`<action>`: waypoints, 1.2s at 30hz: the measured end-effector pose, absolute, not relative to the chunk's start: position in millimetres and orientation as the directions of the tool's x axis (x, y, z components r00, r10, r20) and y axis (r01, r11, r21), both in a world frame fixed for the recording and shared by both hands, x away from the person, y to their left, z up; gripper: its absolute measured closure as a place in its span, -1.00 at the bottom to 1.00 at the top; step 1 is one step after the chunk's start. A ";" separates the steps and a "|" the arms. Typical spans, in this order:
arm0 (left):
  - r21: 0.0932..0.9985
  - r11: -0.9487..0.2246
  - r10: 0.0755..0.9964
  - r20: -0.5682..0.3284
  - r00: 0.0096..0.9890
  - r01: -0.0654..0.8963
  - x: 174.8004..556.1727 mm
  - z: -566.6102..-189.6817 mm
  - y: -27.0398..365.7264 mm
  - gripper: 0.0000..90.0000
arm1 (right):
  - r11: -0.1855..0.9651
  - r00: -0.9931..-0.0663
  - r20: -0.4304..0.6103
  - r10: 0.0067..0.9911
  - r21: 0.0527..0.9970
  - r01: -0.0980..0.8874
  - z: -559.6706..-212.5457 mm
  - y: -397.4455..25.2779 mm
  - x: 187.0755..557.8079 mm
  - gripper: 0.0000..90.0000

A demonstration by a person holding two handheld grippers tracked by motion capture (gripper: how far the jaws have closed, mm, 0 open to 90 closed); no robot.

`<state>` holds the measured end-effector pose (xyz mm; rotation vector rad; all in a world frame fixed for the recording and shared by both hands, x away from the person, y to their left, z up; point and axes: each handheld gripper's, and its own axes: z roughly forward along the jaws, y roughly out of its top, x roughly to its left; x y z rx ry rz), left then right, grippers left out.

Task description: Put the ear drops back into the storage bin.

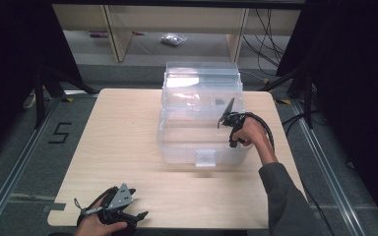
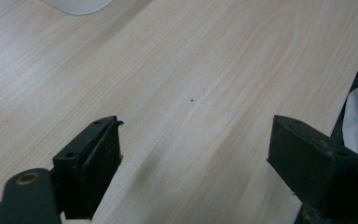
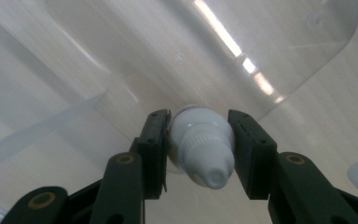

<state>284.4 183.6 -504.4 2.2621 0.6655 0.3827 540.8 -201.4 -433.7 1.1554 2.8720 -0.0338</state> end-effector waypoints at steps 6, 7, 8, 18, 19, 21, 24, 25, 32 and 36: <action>0.724 -0.596 0.565 0.072 0.822 0.347 284.4 -504.4 183.6 -0.63 | 0.709 -0.709 -0.047 0.704 -0.007 0.705 -434.1 -200.9 540.1 0.33; 0.724 -0.596 0.565 0.072 0.822 0.346 284.4 -504.4 183.6 -0.63 | 0.718 -0.718 -0.045 0.695 -0.006 0.696 -434.1 -201.6 540.9 0.33; 0.724 -0.596 0.565 0.072 0.822 0.346 284.4 -504.4 183.6 -0.63 | 0.714 -0.713 -0.045 0.700 -0.006 0.701 -433.7 -201.6 540.3 0.32; 0.718 -0.606 0.560 0.079 0.825 0.343 284.8 -504.4 184.0 -0.63 | 0.693 -0.692 -0.042 0.721 0.026 0.721 -419.1 -202.4 534.5 -0.08; 0.718 -0.605 0.561 0.078 0.824 0.344 284.8 -504.4 183.9 -0.63 | 0.701 -0.700 -0.039 0.713 0.035 0.712 -416.9 -203.2 534.5 -0.11; 0.717 -0.606 0.561 0.079 0.824 0.344 285.0 -504.5 183.9 -0.63 | 0.692 -0.691 -0.043 0.722 0.048 0.720 -412.1 -203.5 532.1 -0.18; 0.717 -0.606 0.560 0.078 0.825 0.344 285.0 -504.7 183.9 -0.63 | 0.671 -0.670 -0.048 0.741 0.084 0.736 -405.8 -204.7 528.9 -0.23; 0.717 -0.605 0.561 0.077 0.824 0.345 285.1 -504.8 183.8 -0.63 | 0.668 -0.667 -0.047 0.744 0.099 0.738 -403.3 -205.0 527.3 -0.26; 0.719 -0.603 0.562 0.075 0.824 0.346 284.9 -505.0 183.7 -0.63 | 0.677 -0.680 -0.055 0.731 0.175 0.715 -388.4 -204.6 518.0 -0.34; 0.719 -0.604 0.562 0.077 0.824 0.345 285.1 -504.9 184.0 -0.63 | 0.685 -0.694 -0.053 0.718 0.226 0.692 -381.5 -202.8 510.7 -0.37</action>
